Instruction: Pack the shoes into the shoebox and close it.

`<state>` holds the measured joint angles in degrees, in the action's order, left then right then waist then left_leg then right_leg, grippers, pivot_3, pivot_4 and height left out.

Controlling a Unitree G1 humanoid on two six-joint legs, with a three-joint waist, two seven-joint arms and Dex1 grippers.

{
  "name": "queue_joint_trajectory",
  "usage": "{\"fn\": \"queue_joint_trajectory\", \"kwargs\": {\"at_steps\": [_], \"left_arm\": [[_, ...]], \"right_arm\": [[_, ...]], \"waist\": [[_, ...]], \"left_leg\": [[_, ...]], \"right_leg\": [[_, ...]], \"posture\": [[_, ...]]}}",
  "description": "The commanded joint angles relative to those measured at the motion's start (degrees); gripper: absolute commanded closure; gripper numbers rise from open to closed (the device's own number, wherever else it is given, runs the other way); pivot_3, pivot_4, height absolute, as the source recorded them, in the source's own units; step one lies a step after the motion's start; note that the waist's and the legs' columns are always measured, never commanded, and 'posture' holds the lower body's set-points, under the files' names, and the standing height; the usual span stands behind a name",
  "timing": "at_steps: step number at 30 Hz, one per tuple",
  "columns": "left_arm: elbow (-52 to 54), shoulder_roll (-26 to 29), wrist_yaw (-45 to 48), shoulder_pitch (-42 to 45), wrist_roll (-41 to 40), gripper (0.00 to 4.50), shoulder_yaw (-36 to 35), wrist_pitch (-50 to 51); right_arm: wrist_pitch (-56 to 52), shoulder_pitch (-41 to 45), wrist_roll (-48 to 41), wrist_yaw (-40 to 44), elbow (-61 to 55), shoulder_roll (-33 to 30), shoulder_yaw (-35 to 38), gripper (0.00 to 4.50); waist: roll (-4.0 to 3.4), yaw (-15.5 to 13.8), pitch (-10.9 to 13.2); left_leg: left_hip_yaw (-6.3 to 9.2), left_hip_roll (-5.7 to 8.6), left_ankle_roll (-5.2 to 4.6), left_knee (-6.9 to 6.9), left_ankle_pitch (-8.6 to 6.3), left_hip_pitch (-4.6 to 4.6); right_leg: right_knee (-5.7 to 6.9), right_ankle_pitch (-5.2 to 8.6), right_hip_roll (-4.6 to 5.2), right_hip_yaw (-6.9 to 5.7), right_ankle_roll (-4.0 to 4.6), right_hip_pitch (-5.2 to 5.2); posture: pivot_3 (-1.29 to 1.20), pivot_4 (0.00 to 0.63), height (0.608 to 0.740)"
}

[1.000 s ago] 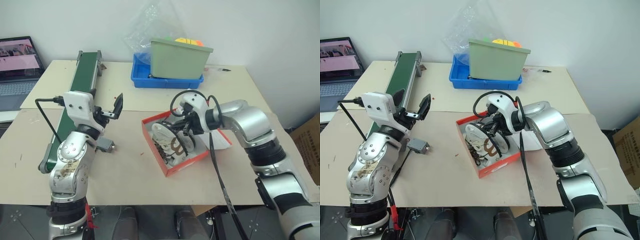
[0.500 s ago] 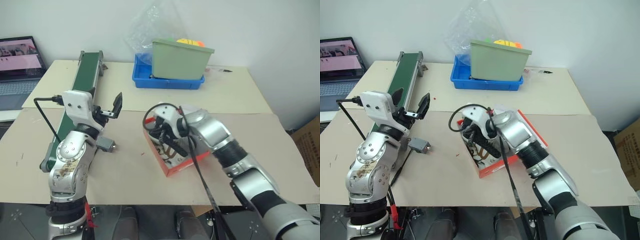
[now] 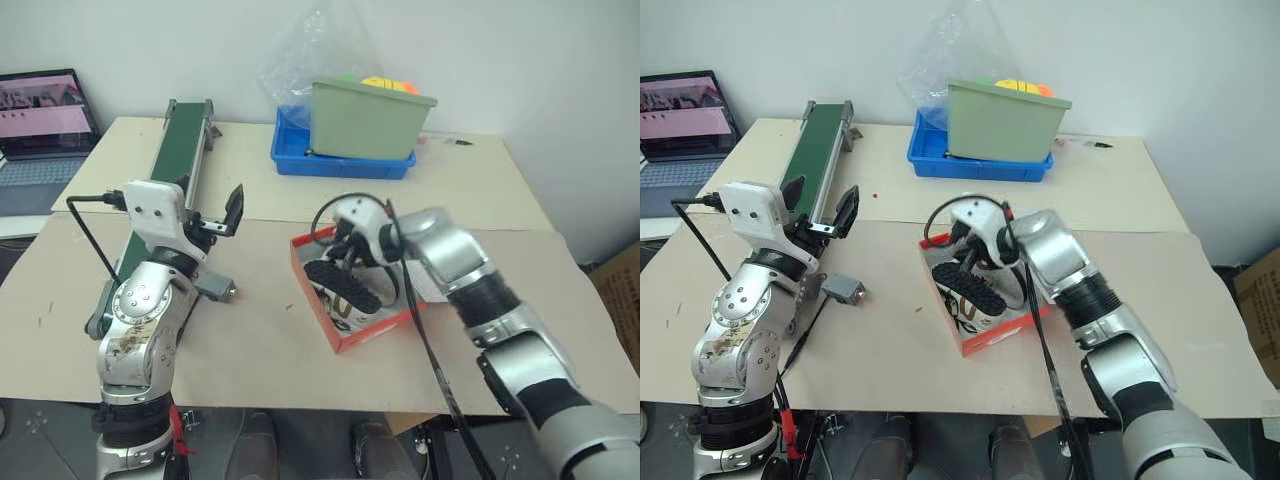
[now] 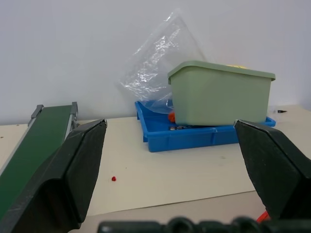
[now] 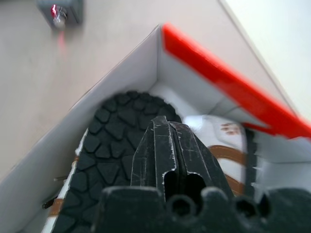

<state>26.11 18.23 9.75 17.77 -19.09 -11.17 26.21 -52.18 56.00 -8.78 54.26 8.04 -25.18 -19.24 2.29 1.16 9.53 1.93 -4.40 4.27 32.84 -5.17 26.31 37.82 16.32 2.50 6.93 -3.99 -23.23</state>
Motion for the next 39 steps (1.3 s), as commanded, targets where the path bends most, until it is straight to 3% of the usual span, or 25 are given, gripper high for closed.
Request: {"fn": "queue_joint_trajectory", "kwargs": {"at_steps": [1,5,11,16,20,25,28,33,39], "left_arm": [[0.27,0.39,0.46,1.78,0.29,0.00,-0.36,-1.66],[-1.66,0.62,1.69,3.08,0.10,0.00,-0.06,-2.22],[-6.23,0.42,4.84,5.45,-0.17,0.00,1.57,-3.66],[-8.93,1.59,10.25,8.79,-3.21,0.00,2.88,-1.62],[-7.52,6.48,18.86,9.12,-7.00,0.00,5.05,2.70],[-5.52,12.20,25.66,8.85,-11.02,0.00,5.40,7.44],[-5.69,14.31,27.25,10.02,-11.81,0.00,5.53,8.87],[-5.09,15.14,27.32,11.83,-12.11,0.00,5.56,10.82],[-3.27,17.09,27.07,11.49,-12.75,0.00,4.73,12.77]], "right_arm": [[-7.35,0.75,-6.53,4.01,-7.71,-6.03,7.26,4.46],[-12.73,-5.46,-11.16,5.41,-11.81,-13.65,13.02,4.46],[-25.82,-10.71,-22.37,4.50,-16.71,-19.58,31.35,4.46],[-22.72,-30.88,-23.45,3.66,-23.95,-24.47,38.03,4.46],[-18.67,-44.45,-30.88,7.00,-26.33,-18.95,48.76,4.46],[-10.10,-57.05,-27.06,6.14,-21.19,-18.30,48.06,4.46],[-4.75,-59.32,-25.27,3.70,-16.74,-15.08,45.66,4.46],[6.04,-55.14,-19.17,-0.49,-4.72,-9.11,37.98,4.46],[13.14,-45.56,-17.48,-3.11,9.57,-5.86,36.55,4.46]], "waist": [[0.00,-0.04,0.00],[0.01,-0.72,0.00],[-0.08,-0.22,0.06],[-0.03,-0.48,0.03],[-0.13,-0.25,0.05],[-0.29,0.58,0.02],[-0.29,1.09,0.02],[-0.36,1.88,0.06],[-0.39,2.47,0.09]], "left_leg": [[0.00,0.00,0.00,0.00,0.00,0.00],[0.00,0.01,0.00,0.05,0.00,0.01],[-0.01,0.01,-0.01,0.04,0.00,0.03],[0.01,0.02,-0.11,0.08,-0.06,0.02],[0.00,0.04,-0.12,0.15,-0.07,0.03],[0.00,0.05,-0.12,0.26,-0.07,-0.12],[-0.01,0.05,-0.12,0.36,-0.07,-0.16],[0.00,0.04,-0.12,0.62,-0.07,-0.17],[0.00,0.04,-0.15,0.79,-0.09,-0.17]], "right_leg": [[-0.02,0.00,0.00,0.00,0.00,0.00],[-0.08,0.00,0.02,-0.02,0.00,0.07],[-0.14,-0.01,0.02,0.04,-0.01,0.04],[-0.26,0.01,0.02,-0.01,-0.05,0.19],[-0.17,0.09,0.03,0.05,-0.18,0.15],[-0.04,0.23,0.01,0.09,-0.45,0.23],[-0.03,0.27,0.02,0.10,-0.53,0.29],[-0.04,0.20,0.02,0.13,-0.60,0.40],[-0.03,0.14,0.01,0.13,-0.68,0.53]], "posture": [[0.00,0.150,0.740],[0.00,0.150,0.740],[0.00,0.150,0.740],[0.00,0.150,0.740],[0.00,0.150,0.740],[0.00,0.150,0.740],[0.00,0.150,0.740],[0.00,0.150,0.740],[0.00,0.150,0.740]]}}
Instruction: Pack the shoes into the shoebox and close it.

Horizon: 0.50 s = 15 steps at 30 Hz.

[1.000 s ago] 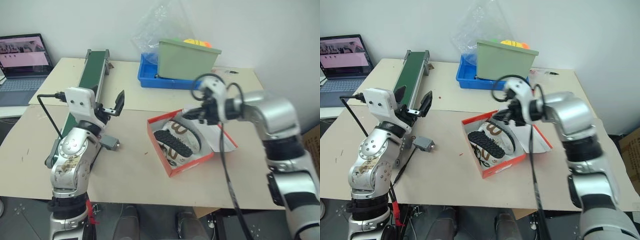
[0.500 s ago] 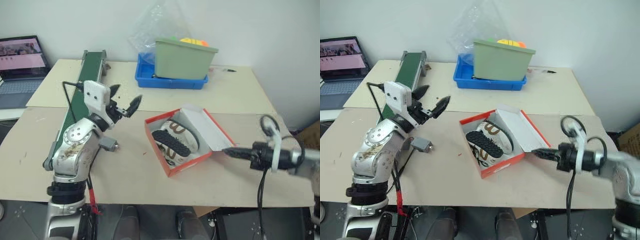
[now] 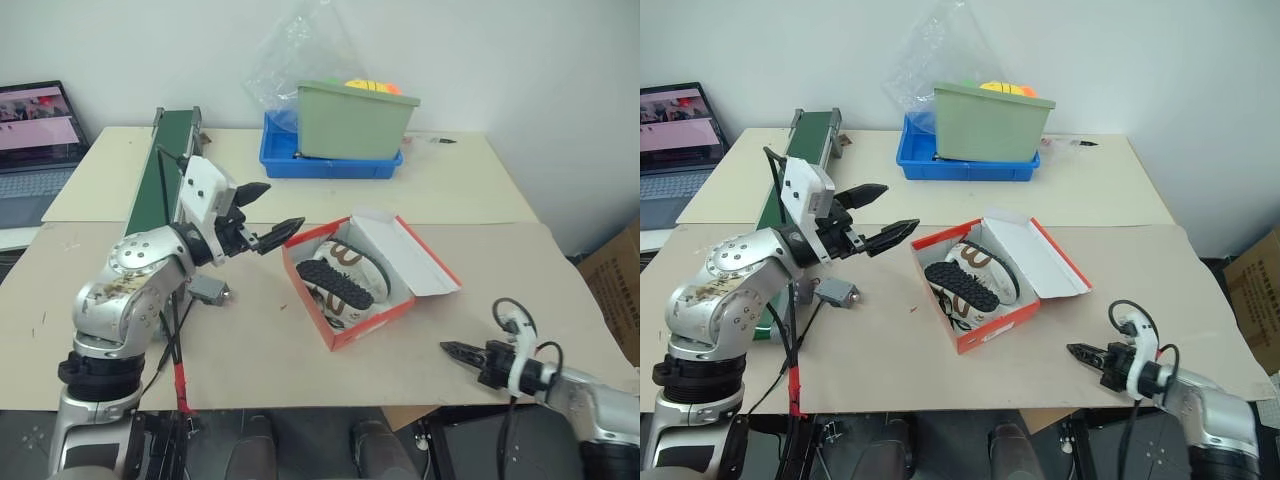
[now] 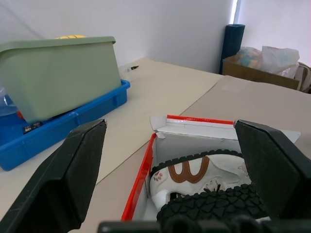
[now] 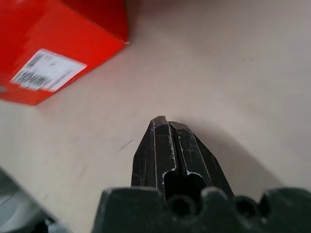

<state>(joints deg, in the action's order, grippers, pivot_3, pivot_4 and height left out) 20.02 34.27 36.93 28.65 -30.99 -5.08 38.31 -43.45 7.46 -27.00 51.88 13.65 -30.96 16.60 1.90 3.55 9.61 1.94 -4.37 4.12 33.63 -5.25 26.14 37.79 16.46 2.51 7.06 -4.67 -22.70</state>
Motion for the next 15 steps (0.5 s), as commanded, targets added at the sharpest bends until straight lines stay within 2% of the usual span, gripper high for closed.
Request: {"fn": "queue_joint_trajectory", "kwargs": {"at_steps": [1,11,15], "left_arm": [[3.12,1.27,-0.22,0.51,-0.89,0.00,-1.46,0.87],[7.58,2.94,-1.20,-2.45,-2.05,0.00,-2.50,3.25],[8.34,2.90,-1.92,-2.80,-1.87,0.00,-2.89,3.76]], "right_arm": [[5.35,4.45,0.78,-1.04,5.74,0.23,0.71,4.46],[9.75,17.79,2.14,-0.85,19.40,3.89,-2.33,4.46],[10.65,20.82,2.02,-0.55,21.19,4.47,-2.71,4.46]], "waist": [[0.00,0.08,0.00],[-0.02,0.32,0.01],[-0.02,0.33,0.01]], "left_leg": [[0.00,0.01,0.00,0.03,0.00,0.00],[0.02,0.00,-0.05,0.04,-0.03,-0.01],[0.02,0.01,-0.06,0.05,-0.03,-0.01]], "right_leg": [[0.00,-0.01,0.01,0.01,-0.01,0.01],[0.00,0.00,0.00,-0.02,0.00,0.06],[0.00,0.00,0.00,-0.02,-0.01,0.08]], "posture": [[0.00,0.150,0.740],[0.00,0.150,0.740],[0.00,0.150,0.740]]}}
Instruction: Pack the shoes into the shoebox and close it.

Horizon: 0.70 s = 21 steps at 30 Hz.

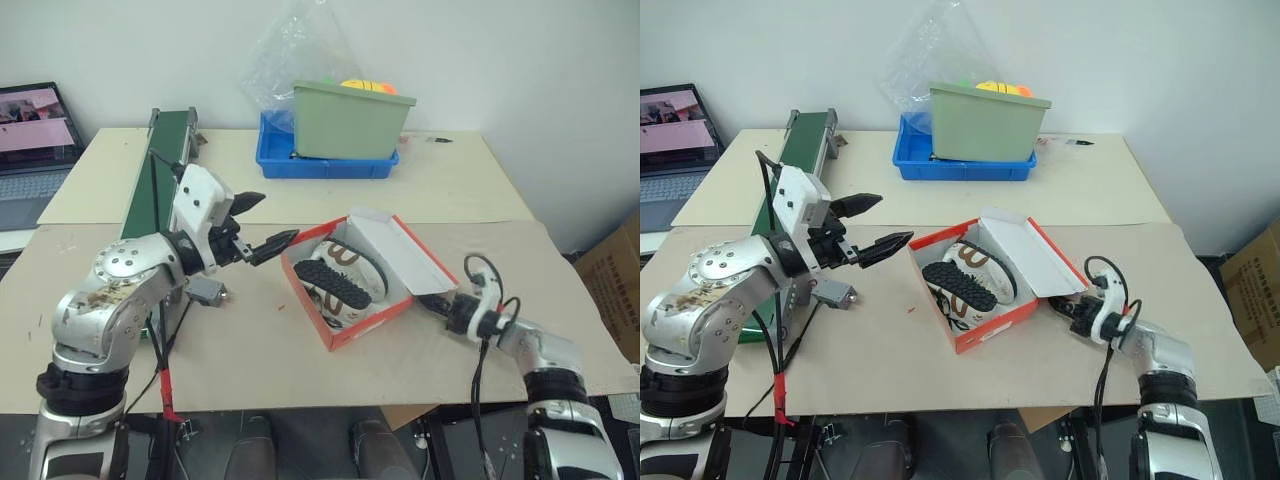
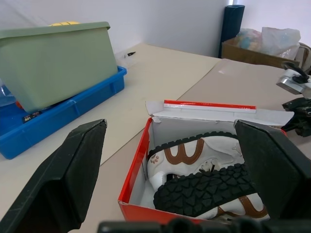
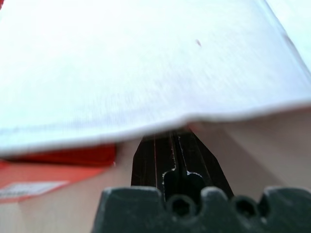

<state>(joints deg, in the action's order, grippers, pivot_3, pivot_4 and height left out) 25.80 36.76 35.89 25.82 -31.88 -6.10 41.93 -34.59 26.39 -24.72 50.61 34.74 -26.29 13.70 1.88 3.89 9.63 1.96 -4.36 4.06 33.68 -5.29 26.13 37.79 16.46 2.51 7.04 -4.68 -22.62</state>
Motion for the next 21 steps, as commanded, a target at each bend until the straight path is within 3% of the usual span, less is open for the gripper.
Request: {"fn": "queue_joint_trajectory", "kwargs": {"at_steps": [1,21], "left_arm": [[2.89,0.43,-1.02,-0.31,-1.03,0.00,-2.06,0.25],[5.01,5.01,-0.78,-6.15,-5.17,0.00,-8.06,3.27]], "right_arm": [[1.71,2.30,-0.18,0.55,-0.33,-0.62,0.19,4.46],[-23.09,0.05,-18.48,-1.07,-45.52,-10.91,1.02,4.46]], "waist": [[0.00,-0.04,0.00],[-0.08,-0.80,0.06]], "left_leg": [[0.00,0.00,0.00,0.00,0.00,0.00],[-0.01,-0.01,-0.07,-0.06,-0.06,0.09]], "right_leg": [[0.00,0.00,0.00,0.00,0.00,0.00],[0.00,0.06,0.01,0.02,0.08,-0.16]], "posture": [[0.00,0.150,0.740],[0.00,0.150,0.740]]}}
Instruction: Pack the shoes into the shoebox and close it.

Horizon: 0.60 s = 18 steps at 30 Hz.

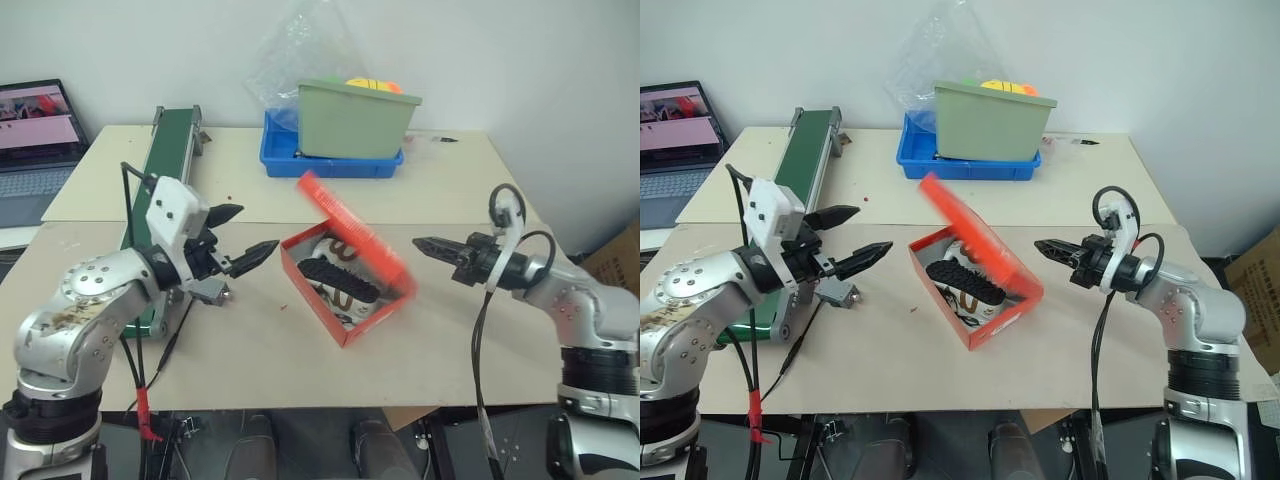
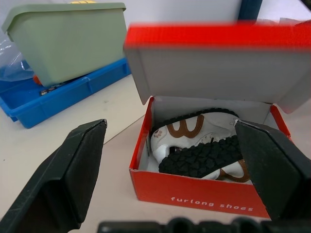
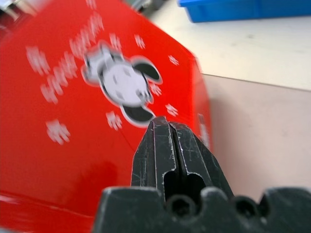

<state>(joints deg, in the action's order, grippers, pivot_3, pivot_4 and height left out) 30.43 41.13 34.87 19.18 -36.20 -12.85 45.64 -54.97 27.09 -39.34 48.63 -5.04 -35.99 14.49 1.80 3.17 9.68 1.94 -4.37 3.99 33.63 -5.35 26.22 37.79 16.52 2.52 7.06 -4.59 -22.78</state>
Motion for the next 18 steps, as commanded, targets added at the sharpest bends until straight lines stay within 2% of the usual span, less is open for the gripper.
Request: {"fn": "queue_joint_trajectory", "kwargs": {"at_steps": [1,5,10,12,14,16,18], "left_arm": [[0.13,0.58,0.26,0.68,-0.80,0.00,-1.15,-0.55],[-0.80,0.04,0.32,1.62,-0.59,0.00,-0.17,-0.98],[-1.28,-0.67,0.05,2.19,-0.31,0.00,0.56,-1.42],[-0.89,-1.14,-0.42,1.81,-0.17,0.00,0.72,-1.60],[-0.33,-1.51,-0.99,1.46,-0.23,0.00,0.62,-1.58],[0.07,-1.82,-1.52,1.31,-0.30,0.00,0.47,-1.47],[0.78,-2.13,-2.20,0.74,-0.42,0.00,-0.13,-1.30]], "right_arm": [[-3.26,-0.97,-4.27,1.11,-6.88,-1.46,-0.88,4.46],[-2.96,-1.50,-2.32,0.54,-7.96,0.03,-8.08,4.46],[0.95,-1.68,3.60,-1.49,-3.47,5.15,-17.78,4.46],[7.84,-2.14,13.35,-2.79,4.61,6.03,-26.71,4.46],[14.33,-2.05,22.64,-4.31,11.78,5.24,-33.87,4.46],[18.61,-1.64,27.17,-4.49,15.93,4.58,-36.90,4.46],[19.22,-0.21,25.54,-2.91,16.22,5.38,-35.45,4.46]], "waist": [[0.00,-0.25,0.00],[0.00,-0.35,0.00],[0.02,-0.50,0.00],[0.04,-0.57,-0.02],[0.39,-0.17,-0.25],[0.66,0.63,-0.45],[0.95,1.00,-0.91]], "left_leg": [[0.00,0.00,-0.01,0.01,-0.01,0.00],[-0.01,-0.01,-0.01,0.03,-0.01,0.00],[-0.01,-0.01,-0.01,0.02,-0.01,0.05],[-0.02,-0.01,-0.01,0.02,-0.01,0.18],[-0.02,-0.01,-0.02,0.03,-0.01,0.10],[-0.07,-0.08,0.11,0.03,-0.10,-0.51],[-0.08,-0.11,0.57,0.00,-0.40,-1.31]], "right_leg": [[0.00,0.00,0.00,0.00,0.00,0.00],[0.01,0.00,-0.01,0.01,0.01,-0.05],[0.02,0.00,-0.01,0.01,0.02,-0.12],[0.04,-0.01,-0.01,0.02,0.02,-0.25],[0.03,-0.01,-0.01,-0.01,0.01,-0.17],[-0.07,0.01,-0.03,-0.01,0.12,0.40],[-0.23,0.13,0.00,-0.02,0.41,0.83]], "posture": [[0.00,0.150,0.740],[0.00,0.150,0.740],[0.00,0.150,0.740],[0.00,0.150,0.740],[0.00,0.150,0.740],[0.00,0.150,0.740],[0.00,0.150,0.740]]}}
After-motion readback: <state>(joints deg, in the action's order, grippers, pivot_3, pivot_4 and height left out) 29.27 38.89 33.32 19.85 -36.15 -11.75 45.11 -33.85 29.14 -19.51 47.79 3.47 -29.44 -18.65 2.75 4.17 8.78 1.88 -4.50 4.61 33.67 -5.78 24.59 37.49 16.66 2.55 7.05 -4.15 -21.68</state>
